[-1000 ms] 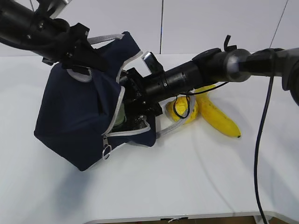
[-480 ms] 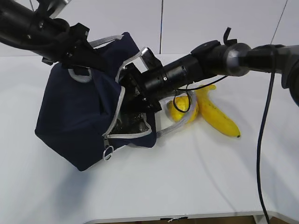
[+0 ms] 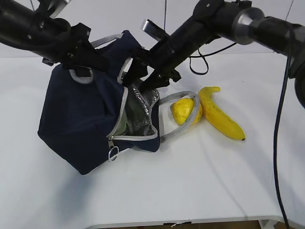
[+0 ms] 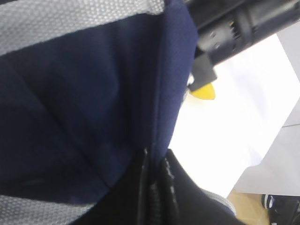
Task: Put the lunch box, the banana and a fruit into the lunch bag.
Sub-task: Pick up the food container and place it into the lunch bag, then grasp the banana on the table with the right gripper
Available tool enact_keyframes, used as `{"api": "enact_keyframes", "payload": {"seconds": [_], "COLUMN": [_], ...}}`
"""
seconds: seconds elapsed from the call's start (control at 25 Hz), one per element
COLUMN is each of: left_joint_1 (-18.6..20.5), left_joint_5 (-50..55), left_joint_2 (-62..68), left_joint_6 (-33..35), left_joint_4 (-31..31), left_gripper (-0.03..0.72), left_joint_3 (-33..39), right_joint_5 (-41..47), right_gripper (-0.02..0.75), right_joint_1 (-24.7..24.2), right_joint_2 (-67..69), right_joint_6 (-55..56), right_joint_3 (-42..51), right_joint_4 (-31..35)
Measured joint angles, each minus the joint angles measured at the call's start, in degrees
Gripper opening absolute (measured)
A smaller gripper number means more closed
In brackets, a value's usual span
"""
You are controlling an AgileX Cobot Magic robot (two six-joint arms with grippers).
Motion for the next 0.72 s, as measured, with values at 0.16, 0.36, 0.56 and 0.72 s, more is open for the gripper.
{"api": "enact_keyframes", "payload": {"seconds": [0.16,0.36,0.56,0.72], "left_joint_1": [0.0,0.0,0.0,0.0], "left_joint_5": [-0.1,-0.1,-0.1,0.0], "left_joint_2": [0.0,0.0,0.0,0.0], "left_joint_6": [0.0,0.0,0.0,0.0], "left_joint_4": [0.0,0.0,0.1,0.3], "left_gripper": [0.0,0.0,0.0,0.0], "left_joint_3": [0.0,0.0,0.0,0.0], "right_joint_5": [0.5,1.0,1.4,1.5], "right_gripper": [0.483,0.483,0.482,0.482], "right_joint_1": [0.0,0.0,0.0,0.0], "right_joint_2": [-0.8,-5.0,-10.6,-14.6], "right_joint_6": [3.2,5.8,8.7,10.3], "right_joint_3": [-3.5,-3.6,-3.7,-1.8], "right_joint_4": [-7.9,-18.5,-31.7,-38.5]}}
